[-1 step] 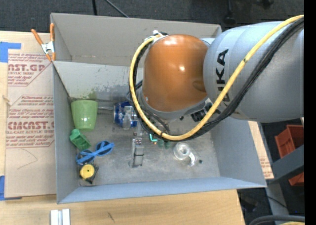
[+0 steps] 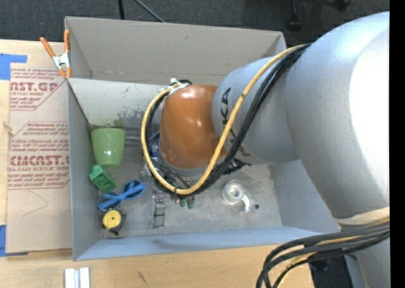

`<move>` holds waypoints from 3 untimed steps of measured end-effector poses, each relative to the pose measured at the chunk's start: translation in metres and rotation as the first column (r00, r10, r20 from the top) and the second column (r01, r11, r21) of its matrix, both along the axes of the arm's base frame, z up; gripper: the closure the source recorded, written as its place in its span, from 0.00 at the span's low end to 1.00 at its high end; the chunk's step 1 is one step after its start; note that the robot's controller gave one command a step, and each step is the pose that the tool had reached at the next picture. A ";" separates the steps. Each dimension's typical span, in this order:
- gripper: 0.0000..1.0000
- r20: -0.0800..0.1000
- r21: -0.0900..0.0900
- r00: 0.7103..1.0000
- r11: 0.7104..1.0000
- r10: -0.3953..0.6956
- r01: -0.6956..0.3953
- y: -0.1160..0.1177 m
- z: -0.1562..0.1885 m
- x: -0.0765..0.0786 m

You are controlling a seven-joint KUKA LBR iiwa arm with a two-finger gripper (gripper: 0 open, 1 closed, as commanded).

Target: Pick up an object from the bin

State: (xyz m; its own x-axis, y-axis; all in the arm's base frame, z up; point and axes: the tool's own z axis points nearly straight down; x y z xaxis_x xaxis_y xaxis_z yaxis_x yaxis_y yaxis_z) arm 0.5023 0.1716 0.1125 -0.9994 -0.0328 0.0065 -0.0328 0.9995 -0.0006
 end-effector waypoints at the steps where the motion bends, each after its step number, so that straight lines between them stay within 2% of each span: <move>1: 0.00 0.003 -0.006 0.956 0.956 0.294 -0.294 0.064 -0.043 -0.006; 2: 1.00 0.008 -0.007 0.955 0.955 0.296 -0.296 0.063 -0.042 -0.004; 3: 1.00 0.019 0.002 0.965 0.965 0.261 -0.261 0.069 0.106 0.061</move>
Offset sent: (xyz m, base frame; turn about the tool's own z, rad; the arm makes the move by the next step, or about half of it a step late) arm -0.0070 0.0678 -0.0425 -0.3036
